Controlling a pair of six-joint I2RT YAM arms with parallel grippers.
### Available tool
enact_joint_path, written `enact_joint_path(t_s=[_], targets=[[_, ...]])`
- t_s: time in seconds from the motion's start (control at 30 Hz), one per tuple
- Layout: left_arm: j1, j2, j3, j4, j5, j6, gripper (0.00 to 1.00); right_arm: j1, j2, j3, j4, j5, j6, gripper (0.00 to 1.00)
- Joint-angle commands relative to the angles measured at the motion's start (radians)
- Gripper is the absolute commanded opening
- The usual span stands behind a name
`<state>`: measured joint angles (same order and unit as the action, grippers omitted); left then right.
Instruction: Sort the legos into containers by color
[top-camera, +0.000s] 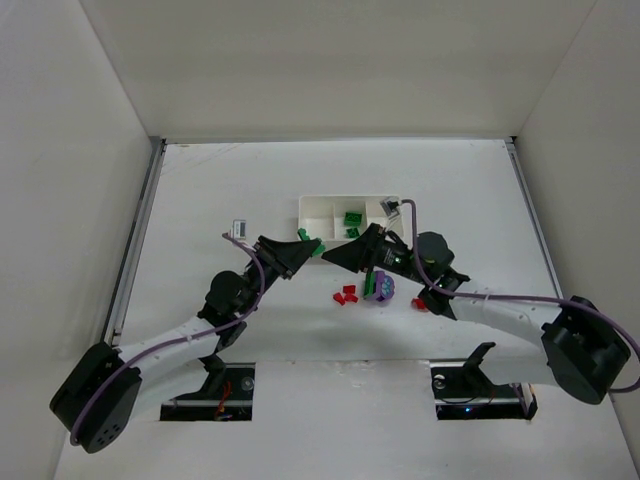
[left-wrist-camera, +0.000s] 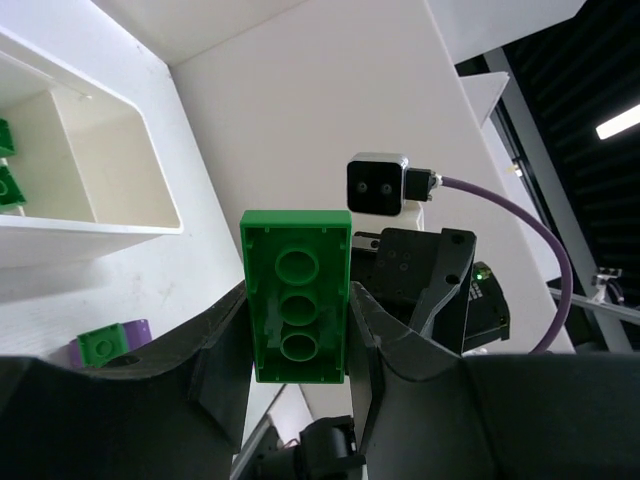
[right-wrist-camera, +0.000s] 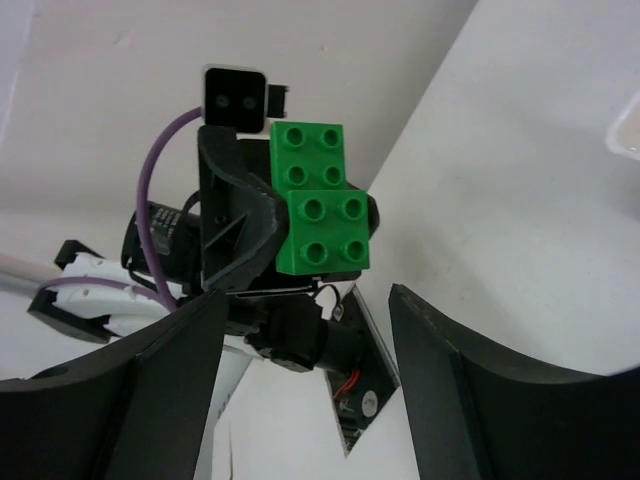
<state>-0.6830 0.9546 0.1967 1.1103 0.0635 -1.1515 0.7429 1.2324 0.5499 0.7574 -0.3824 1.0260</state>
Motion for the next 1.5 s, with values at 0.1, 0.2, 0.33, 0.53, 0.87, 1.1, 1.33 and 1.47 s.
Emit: enact_joint_path(t_s=[0.1,0.2,0.33,0.53,0.87,1.1,1.33,1.47], targets=[[-0.025,-0.034,0.009,0.103,-0.040,-0.074,0.26,0.014,0.038,0.033,0.174,-0.044,0.045,0.65],[-0.034,-0.056,0.001,0.094,-0.050,-0.085,0.26,0.013,0.052,0.031,0.207,-0.059,0.062,0.62],[-0.042,-0.062,-0.013,0.105,-0.062,-0.103,0.26,0.003,0.078,0.035,0.235,-0.075,0.082,0.60],[-0.065,-0.042,-0.022,0.105,-0.065,-0.113,0.27,0.003,0.085,0.038,0.279,-0.099,0.092,0.59],[-0.080,-0.048,-0.029,0.105,-0.067,-0.120,0.27,-0.006,0.105,0.048,0.284,-0.112,0.094,0.57],[-0.086,-0.048,-0.019,0.109,-0.056,-0.125,0.28,-0.006,0.128,0.045,0.307,-0.107,0.101,0.50],[-0.086,-0.057,-0.037,0.103,-0.068,-0.120,0.32,-0.007,0.125,0.038,0.318,-0.104,0.106,0.39],[-0.072,-0.063,-0.040,0.082,-0.070,-0.111,0.45,-0.018,0.116,0.025,0.309,-0.089,0.097,0.37]])
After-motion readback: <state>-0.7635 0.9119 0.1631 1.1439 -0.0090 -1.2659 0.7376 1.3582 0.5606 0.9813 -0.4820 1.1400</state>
